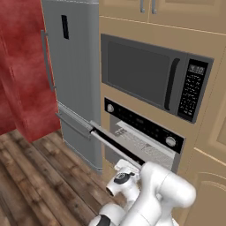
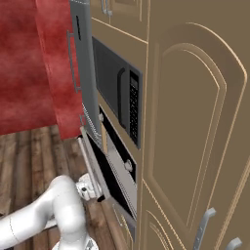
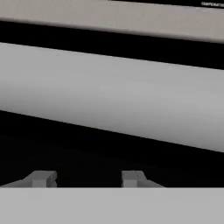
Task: Place the fish on the bottom rack of the oven, and slide the tray back inside. Close the oven door.
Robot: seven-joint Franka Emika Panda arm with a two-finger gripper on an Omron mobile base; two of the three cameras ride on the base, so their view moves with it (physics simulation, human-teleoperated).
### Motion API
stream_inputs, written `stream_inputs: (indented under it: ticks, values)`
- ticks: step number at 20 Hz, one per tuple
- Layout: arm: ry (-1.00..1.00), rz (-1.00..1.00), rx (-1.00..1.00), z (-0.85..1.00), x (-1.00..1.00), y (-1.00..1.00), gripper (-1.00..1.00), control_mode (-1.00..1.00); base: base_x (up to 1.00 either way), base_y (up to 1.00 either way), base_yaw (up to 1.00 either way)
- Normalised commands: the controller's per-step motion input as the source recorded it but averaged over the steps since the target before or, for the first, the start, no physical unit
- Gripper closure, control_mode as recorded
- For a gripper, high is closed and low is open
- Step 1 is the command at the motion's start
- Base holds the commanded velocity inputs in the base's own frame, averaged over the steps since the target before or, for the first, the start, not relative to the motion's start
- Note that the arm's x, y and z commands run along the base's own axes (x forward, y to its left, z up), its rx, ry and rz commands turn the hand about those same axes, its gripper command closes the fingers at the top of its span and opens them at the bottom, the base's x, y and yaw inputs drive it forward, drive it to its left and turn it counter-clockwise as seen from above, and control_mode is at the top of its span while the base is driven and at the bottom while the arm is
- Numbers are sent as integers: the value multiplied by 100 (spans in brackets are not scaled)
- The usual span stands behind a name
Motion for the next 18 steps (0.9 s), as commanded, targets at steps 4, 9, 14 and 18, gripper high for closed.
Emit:
stream_inputs:
  ticks: [4, 9, 14, 18]
  values:
    - [-13, -25, -36, 46, 39, -85, -100, -100, 0, 0, 0]
    - [-3, -25, -21, 81, 50, -98, -100, -100, 0, 0, 0]
    - [0, -22, -4, 94, 55, -100, -100, -100, 0, 0, 0]
    - [0, -10, 1, 10, 58, -97, -100, -100, 0, 0, 0]
